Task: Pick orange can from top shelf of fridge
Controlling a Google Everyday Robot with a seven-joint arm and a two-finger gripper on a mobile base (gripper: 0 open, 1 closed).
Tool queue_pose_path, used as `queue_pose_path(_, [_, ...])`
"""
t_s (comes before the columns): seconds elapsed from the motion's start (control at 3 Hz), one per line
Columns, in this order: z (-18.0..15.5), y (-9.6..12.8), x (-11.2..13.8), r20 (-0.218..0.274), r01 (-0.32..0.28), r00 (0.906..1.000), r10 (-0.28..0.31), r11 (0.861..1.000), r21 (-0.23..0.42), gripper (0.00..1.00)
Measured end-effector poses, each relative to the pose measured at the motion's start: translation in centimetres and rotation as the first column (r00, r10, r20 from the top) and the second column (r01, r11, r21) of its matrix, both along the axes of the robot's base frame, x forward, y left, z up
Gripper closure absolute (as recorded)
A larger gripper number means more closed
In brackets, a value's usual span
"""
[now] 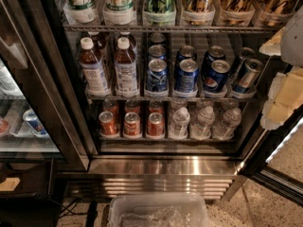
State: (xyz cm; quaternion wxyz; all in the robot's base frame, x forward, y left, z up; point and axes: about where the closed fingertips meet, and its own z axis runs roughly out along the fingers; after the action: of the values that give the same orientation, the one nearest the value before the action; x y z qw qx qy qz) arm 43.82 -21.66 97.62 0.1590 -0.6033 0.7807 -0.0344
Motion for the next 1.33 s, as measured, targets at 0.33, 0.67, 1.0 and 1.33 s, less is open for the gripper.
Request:
queue_pose_path(0.33, [0.0, 0.0, 0.0, 0.003, 0.0, 1.0, 0.0, 1.0, 0.001, 0.0])
queue_pose_path(0.67, [0.9, 0.9, 2.2, 0.06, -0.015, 0.9981, 0.012, 0.999, 0.051, 0.0])
queue_pose_path(1.0, [1.1, 1.1, 2.1, 0.075, -0.015, 0.9971, 0.012, 0.999, 0.047, 0.0])
queue_pose_path(1.33, [0.7, 0.9, 1.4, 0.12, 0.044, 0.991, -0.06, 0.99, 0.133, 0.0])
